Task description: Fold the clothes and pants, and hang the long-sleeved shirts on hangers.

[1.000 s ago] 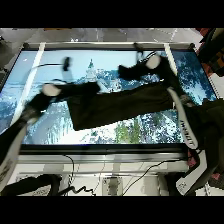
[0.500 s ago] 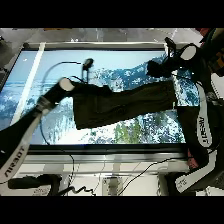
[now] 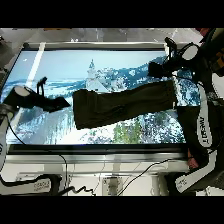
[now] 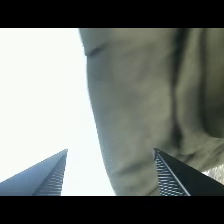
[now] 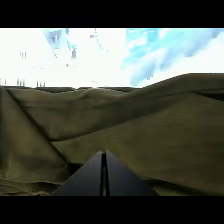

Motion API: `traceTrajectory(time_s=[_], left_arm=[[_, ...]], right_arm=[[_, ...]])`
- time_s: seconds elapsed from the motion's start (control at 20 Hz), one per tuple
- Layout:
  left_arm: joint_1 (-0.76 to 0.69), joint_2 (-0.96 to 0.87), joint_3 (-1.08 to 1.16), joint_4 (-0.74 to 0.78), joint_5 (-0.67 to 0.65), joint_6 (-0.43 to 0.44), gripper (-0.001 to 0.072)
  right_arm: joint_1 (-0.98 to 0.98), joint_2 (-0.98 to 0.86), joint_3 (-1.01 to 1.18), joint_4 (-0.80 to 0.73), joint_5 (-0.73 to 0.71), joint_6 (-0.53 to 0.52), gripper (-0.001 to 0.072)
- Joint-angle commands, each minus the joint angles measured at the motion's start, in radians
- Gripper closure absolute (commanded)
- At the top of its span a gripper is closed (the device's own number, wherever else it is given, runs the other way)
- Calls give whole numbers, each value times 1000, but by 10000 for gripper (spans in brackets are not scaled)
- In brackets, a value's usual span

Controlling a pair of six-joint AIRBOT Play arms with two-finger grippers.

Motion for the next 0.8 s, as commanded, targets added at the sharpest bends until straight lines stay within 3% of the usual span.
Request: traceTrajectory(time_s=[0.0, 0.2, 0.25, 0.35, 0.45, 0.6, 0.65, 0.75], left_arm=[[23, -16, -196, -191, 177, 76, 82], [-64, -114, -220, -408, 231, 252, 88], [-87, -133, -220, -449, 271, 270, 118], [-117, -153, -220, -477, 374, 270, 321], [-121, -150, -201, -466, 386, 285, 681], [-110, -123, -72, -330, 195, 281, 690], [-110, -101, -10, -243, 128, 226, 691], [-118, -42, 139, -3, 18, 3, 691]], right_arm=[[24, 0, 0, 0, -40, -4, 679], [51, 0, 0, -1, -73, -4, 679], [59, 0, 0, -1, -76, -4, 679], [68, 0, 0, 0, -77, -4, 679], [67, 0, 0, 0, -72, -4, 679], [67, 0, 0, -3, -71, -8, 679], [67, 0, 0, -4, -72, -8, 679], [67, 0, 0, -4, -73, -8, 679]])
